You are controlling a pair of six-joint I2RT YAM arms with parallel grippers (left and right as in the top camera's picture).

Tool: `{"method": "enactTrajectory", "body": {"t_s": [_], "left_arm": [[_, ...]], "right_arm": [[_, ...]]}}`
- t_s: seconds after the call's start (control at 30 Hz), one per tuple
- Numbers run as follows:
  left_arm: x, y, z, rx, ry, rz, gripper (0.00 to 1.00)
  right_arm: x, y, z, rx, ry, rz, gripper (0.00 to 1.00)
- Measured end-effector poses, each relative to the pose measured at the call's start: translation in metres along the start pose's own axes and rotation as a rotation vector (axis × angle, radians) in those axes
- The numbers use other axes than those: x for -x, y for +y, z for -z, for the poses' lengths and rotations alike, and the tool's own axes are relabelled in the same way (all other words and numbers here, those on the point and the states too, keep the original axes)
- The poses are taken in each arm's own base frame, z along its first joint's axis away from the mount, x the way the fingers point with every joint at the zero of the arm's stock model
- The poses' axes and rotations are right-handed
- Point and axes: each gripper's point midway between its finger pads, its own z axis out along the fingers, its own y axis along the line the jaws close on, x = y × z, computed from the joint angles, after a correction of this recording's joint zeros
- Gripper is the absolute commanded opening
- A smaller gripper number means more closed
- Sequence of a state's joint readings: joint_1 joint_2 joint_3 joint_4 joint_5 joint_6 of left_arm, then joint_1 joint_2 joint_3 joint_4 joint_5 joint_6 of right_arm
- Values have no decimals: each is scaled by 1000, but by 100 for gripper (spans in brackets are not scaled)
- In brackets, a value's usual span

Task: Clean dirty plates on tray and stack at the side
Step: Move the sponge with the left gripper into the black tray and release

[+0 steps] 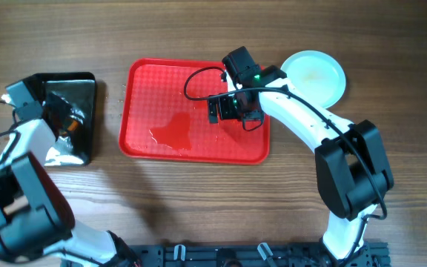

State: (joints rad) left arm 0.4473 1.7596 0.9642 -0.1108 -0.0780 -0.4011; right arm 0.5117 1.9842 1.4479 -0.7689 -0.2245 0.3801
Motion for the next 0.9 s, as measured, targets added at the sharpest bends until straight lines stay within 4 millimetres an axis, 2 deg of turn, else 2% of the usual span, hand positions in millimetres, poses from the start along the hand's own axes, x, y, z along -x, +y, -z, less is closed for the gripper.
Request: {"method": "enactTrajectory", "body": {"t_s": [0.1, 0.13, 0.2, 0.33, 0.43, 0.47, 0.6, 0.67, 0.7, 0.73, 0.77, 0.83, 0.87, 0.9], "left_arm": [[26, -10, 26, -37, -88, 8, 4], [26, -10, 27, -37, -88, 8, 4], [17, -6, 19, -20, -56, 5, 4], [-18, 10, -14, 38, 59, -6, 4], [-24, 14, -19, 56, 76, -8, 6], [-26, 17, -20, 76, 81, -10, 12], [-27, 23, -24, 111, 84, -15, 11], [-24, 20, -19, 100, 83, -13, 15], [-21, 15, -12, 74, 76, -10, 20], [-15, 8, -1, 36, 61, -6, 34], [-1, -4, 18, -22, 20, 0, 46], [34, -35, 72, -175, -95, 3, 84], [52, -55, 112, -283, -167, -8, 95], [57, -73, 145, -380, -200, -26, 100]], "right_arm": [[1, 0, 0, 2, -4, 1, 100], [1, 0, 0, 2, -4, 1, 100], [1, 0, 0, 2, -4, 1, 100], [1, 0, 0, 1, -4, 1, 100], [1, 0, 0, 2, -4, 1, 100], [1, 0, 0, 2, -4, 1, 100], [1, 0, 0, 2, -4, 1, 100], [0, 0, 0, 0, 1, 0, 100], [-2, -1, 0, -2, 6, -2, 100], [-3, -2, 0, -6, 13, -5, 100], [-4, -3, 0, -8, 16, -8, 100], [-5, -9, 9, -15, 18, -26, 100], [-2, -13, 24, -24, -5, -38, 100], [0, -15, 39, -26, -29, -45, 100]]}}
